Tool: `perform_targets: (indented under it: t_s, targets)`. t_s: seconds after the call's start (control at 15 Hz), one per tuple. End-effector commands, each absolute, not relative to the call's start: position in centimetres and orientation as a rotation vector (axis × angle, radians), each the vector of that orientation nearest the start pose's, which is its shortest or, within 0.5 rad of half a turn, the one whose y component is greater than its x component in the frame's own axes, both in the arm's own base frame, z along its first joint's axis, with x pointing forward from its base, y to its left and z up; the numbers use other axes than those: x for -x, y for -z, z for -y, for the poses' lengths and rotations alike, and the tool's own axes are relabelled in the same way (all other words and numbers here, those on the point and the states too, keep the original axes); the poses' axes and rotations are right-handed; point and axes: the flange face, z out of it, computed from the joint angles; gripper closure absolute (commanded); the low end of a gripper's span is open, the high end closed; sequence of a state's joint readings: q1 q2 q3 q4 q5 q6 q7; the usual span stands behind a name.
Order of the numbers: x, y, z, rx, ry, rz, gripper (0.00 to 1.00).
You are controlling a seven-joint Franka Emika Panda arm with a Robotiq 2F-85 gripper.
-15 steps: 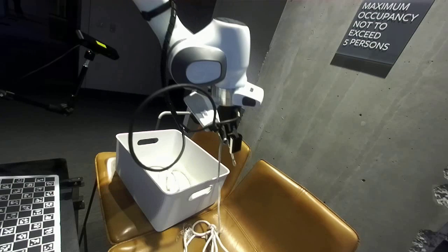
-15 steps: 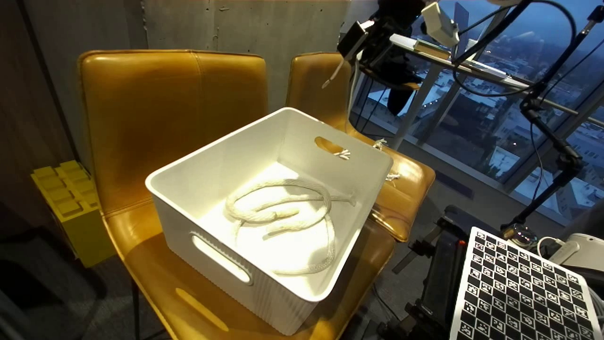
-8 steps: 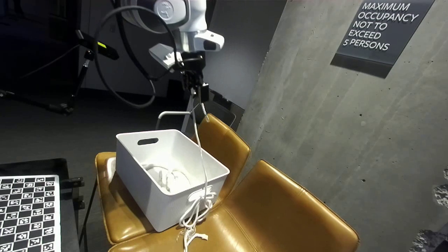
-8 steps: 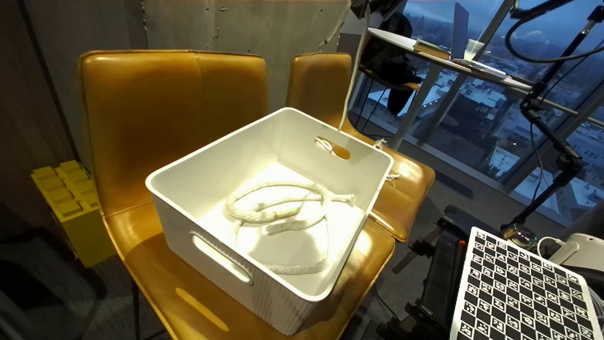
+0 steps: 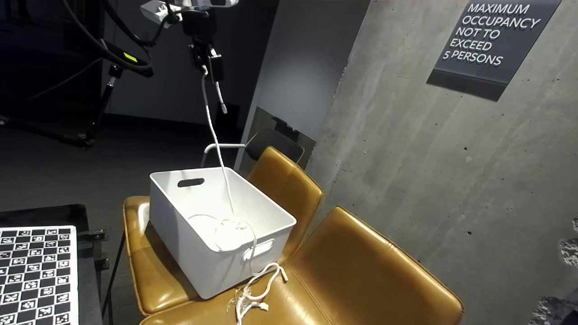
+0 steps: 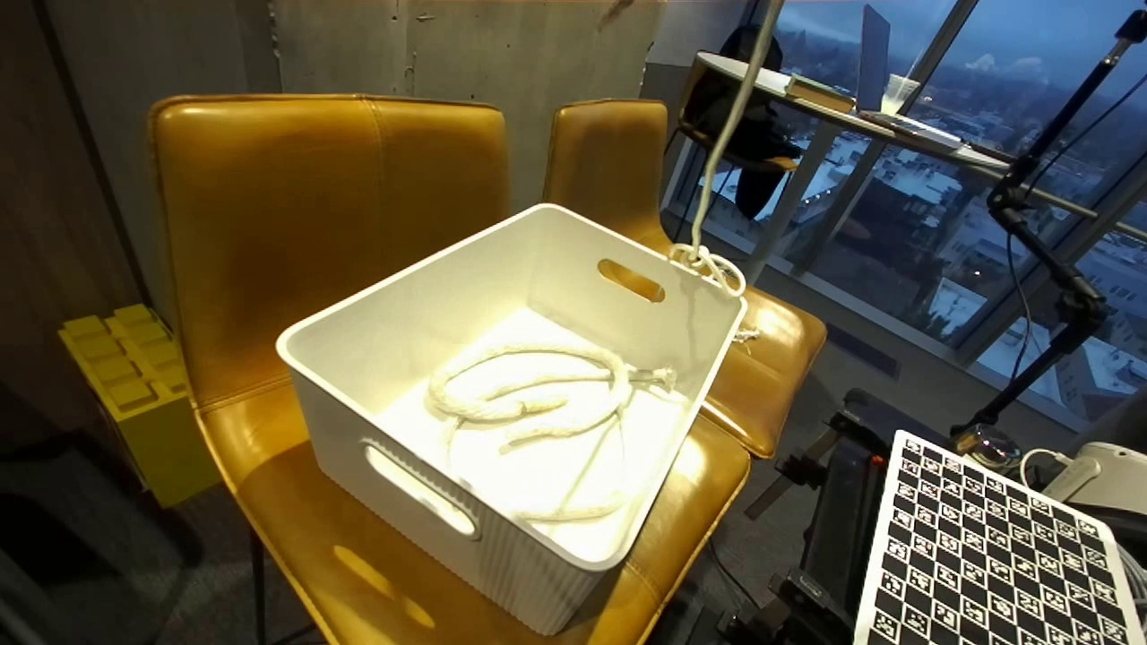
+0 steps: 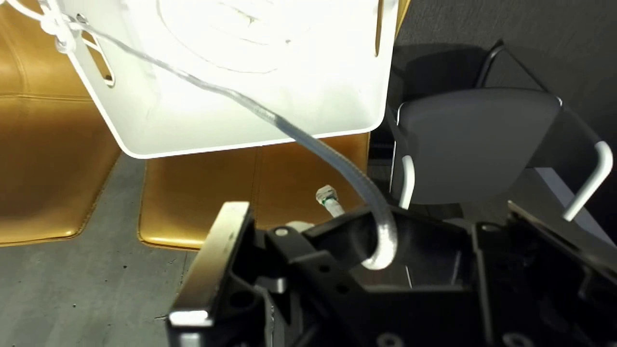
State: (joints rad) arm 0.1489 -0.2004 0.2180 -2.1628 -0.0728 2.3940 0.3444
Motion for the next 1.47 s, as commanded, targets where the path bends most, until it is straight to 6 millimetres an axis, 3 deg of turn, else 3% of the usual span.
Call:
perform_targets:
  t_s: [0.0, 0.4, 0.87, 0.93, 1.0, 1.2, 1.4]
  targets:
    - [-48.1, -53.1, -19.5, 3.038, 0.664, 0.089, 1.0]
    - [-49.0, -52.8, -18.1, 3.044, 0.66, 0.051, 1.0]
    - [-49.5, -49.8, -15.8, 3.078, 0.598, 0.0, 1.0]
    - [-49.5, -49.5, -15.5, 3.077, 0.588, -0.005, 0.83]
    - [-49.5, -49.1, -15.1, 3.078, 0.577, -0.017, 0.74]
    - [-49.8, -47.9, -13.4, 3.077, 0.544, -0.056, 0.53]
    - [-50.3, -47.3, -10.1, 3.057, 0.513, -0.133, 0.31]
